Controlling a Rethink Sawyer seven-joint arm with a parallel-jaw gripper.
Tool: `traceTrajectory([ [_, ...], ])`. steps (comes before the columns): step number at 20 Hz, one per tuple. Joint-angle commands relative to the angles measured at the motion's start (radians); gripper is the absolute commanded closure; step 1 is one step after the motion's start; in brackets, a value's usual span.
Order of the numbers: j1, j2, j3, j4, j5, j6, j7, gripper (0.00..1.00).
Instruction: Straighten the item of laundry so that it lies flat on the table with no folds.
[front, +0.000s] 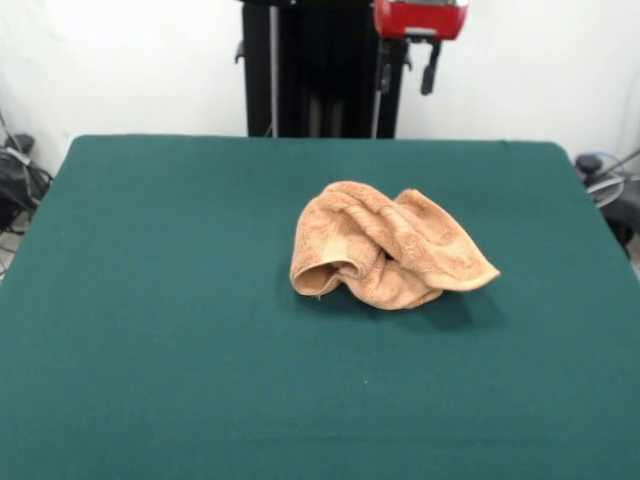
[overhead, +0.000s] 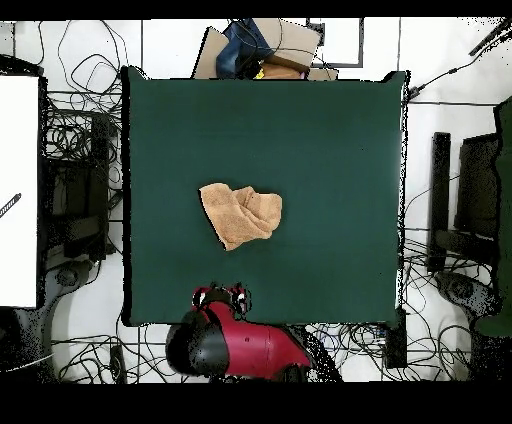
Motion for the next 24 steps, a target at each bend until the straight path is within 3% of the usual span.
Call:
traceTrajectory([
  [1,0.042,0.060,0.002,-0.190,0.090,0.142,0.174,0.00],
  [14,-0.016,0.093,0.012,-0.276,0.069,0.178,0.151,0.00],
  [24,-0.052,0.173,0.003,-0.333,0.059,0.144,0.156,0.00],
])
